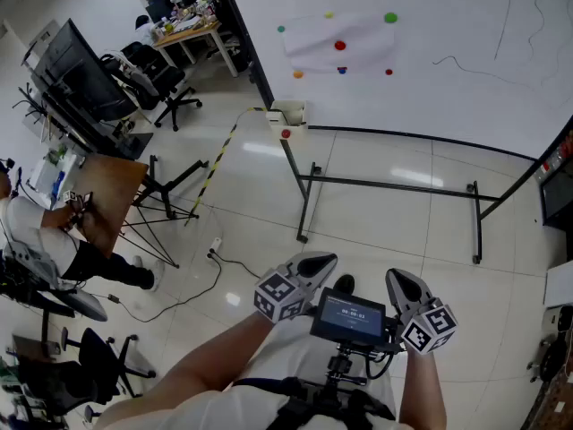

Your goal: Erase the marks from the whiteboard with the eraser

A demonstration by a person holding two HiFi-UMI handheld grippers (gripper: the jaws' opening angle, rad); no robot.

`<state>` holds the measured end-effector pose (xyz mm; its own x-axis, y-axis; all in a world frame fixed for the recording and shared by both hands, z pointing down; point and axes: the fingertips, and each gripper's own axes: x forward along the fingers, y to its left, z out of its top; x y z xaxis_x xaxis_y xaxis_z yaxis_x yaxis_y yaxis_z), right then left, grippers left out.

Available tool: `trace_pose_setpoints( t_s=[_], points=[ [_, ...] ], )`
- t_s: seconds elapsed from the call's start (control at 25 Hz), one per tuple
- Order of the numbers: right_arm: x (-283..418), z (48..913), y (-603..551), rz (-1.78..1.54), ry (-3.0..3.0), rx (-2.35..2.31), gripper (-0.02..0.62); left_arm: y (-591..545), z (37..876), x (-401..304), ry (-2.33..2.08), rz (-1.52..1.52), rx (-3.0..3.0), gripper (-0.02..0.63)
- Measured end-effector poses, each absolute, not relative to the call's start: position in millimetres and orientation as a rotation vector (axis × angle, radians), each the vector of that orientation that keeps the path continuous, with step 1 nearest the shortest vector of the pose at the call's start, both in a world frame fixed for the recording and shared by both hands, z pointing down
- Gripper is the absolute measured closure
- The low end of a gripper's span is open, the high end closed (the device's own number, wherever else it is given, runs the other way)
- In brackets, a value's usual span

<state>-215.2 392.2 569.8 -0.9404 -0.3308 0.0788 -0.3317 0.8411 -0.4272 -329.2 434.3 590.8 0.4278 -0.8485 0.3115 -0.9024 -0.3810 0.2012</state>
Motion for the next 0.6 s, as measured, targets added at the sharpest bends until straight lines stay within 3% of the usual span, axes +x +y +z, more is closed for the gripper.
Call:
trace_pose_setpoints(
  t_s=[0.6],
  points=[
    [-225,566,362,0.721,-2.964,0.6,0.588,416,603,-356,-1.482,0.233,2.282,0.584]
  ],
)
